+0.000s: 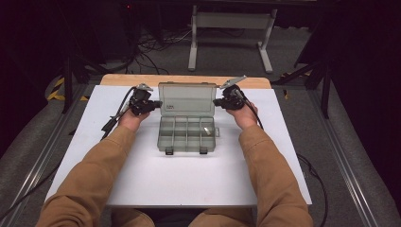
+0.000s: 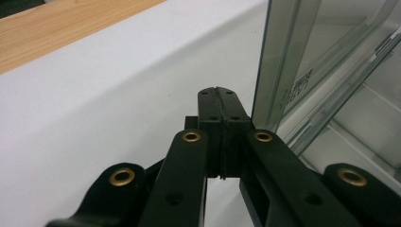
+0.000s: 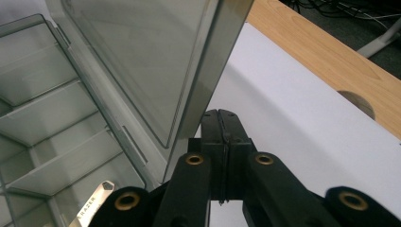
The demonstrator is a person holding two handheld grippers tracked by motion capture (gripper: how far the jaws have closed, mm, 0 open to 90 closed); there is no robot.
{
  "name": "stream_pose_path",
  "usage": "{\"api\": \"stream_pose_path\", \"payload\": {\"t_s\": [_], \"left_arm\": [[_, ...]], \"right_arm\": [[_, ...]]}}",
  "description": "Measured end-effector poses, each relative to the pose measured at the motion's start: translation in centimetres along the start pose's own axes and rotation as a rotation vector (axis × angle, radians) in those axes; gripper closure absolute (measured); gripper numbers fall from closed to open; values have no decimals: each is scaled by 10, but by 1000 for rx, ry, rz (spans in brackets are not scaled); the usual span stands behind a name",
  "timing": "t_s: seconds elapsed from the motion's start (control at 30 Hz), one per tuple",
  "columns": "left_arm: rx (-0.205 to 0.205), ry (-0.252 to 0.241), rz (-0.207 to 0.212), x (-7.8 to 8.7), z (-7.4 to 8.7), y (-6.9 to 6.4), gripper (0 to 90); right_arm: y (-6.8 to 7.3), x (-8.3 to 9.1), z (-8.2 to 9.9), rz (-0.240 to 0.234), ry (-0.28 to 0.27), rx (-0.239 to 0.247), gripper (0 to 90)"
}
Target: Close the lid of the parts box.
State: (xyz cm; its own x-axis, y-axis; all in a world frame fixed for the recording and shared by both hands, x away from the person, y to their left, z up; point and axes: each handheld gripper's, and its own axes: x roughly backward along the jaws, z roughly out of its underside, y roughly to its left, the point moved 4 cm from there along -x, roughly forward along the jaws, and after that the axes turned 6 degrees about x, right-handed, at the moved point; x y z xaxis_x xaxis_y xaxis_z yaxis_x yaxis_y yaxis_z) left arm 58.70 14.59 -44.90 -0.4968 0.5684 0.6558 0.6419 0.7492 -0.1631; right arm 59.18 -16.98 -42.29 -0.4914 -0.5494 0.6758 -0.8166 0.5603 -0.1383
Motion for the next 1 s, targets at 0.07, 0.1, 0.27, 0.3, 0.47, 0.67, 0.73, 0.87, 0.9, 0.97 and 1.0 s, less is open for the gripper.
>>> {"api": "stream_pose_path", "payload": {"t_s": [0.07,0.1,0.27,0.3,0.47,0.67,0.73,0.87,0.9,0.97,1.0], "left_arm": [[2,-3,7,0,0,0,900],[-2,-2,7,1,0,-1,900],[-17,3,17,3,0,-1,900],[-15,6,25,3,0,-2,900],[-36,14,29,6,0,-2,900],[-51,29,43,9,1,-4,900],[-57,30,43,9,1,-4,900],[-57,40,55,11,2,-6,900],[-76,38,46,12,2,-5,900],[-72,42,51,13,2,-6,900],[-84,42,48,14,2,-7,900]], "right_arm": [[0,1,0,-1,-1,4,900],[1,2,-1,-6,-2,9,900],[3,5,-1,-24,-5,22,900],[3,5,-1,-24,-5,22,900],[5,9,-2,-40,-10,34,900],[8,13,-2,-64,-7,49,900],[8,14,-2,-66,-8,52,900],[11,17,-3,-75,-9,62,900],[11,18,-3,-77,-10,65,900],[12,19,-3,-78,-11,67,900],[12,20,-3,-82,-10,72,900]]}}
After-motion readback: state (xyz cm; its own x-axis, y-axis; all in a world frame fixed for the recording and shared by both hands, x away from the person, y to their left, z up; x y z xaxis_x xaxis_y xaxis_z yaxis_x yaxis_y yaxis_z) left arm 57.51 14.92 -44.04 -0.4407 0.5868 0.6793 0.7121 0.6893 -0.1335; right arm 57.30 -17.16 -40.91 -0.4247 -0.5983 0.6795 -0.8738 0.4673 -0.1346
